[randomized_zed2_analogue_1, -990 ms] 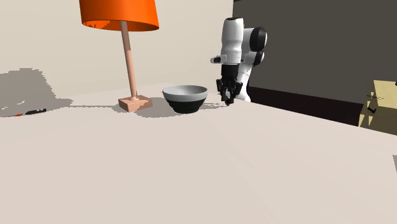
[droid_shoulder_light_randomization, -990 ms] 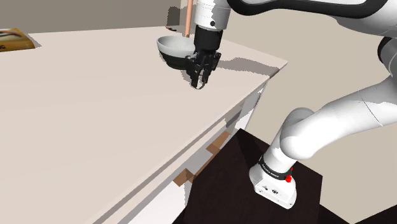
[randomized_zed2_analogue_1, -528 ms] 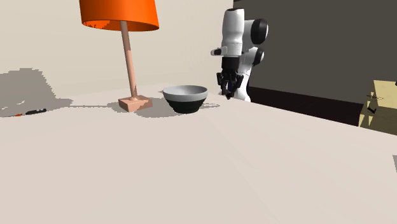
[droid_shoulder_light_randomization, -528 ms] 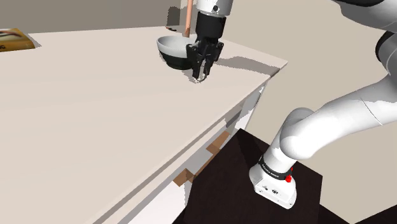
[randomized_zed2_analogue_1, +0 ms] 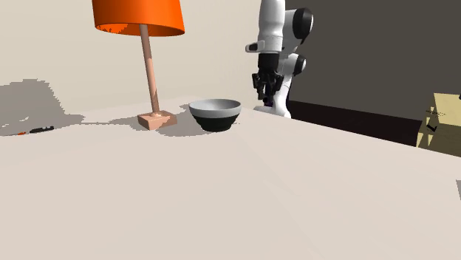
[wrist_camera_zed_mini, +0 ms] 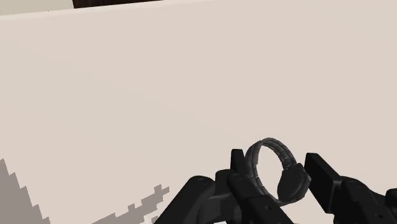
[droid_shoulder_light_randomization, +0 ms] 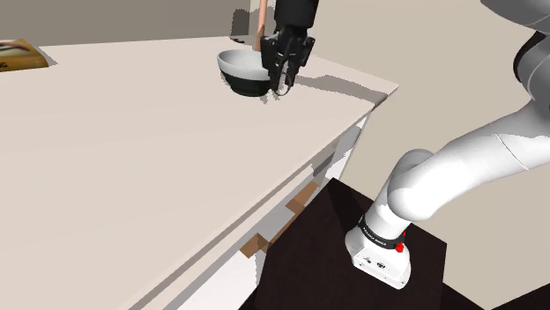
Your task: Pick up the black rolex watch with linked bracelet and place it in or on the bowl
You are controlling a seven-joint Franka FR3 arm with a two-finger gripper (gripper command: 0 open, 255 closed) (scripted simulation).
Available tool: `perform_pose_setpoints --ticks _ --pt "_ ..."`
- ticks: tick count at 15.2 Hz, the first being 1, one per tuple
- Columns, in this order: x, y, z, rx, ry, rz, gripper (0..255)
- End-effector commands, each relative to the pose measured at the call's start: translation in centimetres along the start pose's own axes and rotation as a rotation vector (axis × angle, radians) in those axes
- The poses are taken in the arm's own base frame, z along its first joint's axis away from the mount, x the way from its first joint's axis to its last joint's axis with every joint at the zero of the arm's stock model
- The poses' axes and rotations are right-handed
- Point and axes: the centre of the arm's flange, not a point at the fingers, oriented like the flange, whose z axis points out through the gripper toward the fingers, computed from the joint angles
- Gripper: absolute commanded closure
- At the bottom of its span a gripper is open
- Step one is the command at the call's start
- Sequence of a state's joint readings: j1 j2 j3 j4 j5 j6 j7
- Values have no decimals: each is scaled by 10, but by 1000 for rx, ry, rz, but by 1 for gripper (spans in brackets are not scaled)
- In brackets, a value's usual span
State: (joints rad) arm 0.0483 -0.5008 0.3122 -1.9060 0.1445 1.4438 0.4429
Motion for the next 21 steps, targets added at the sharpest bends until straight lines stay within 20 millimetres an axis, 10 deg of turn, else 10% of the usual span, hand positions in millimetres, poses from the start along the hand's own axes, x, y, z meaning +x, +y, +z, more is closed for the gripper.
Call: perform_pose_setpoints --ticks 1,17,21 --pt "1 0 -10 0 -1 0 255" --pt "2 0 -91 0 -1 0 255" --pt "51 20 -92 0 -1 0 255"
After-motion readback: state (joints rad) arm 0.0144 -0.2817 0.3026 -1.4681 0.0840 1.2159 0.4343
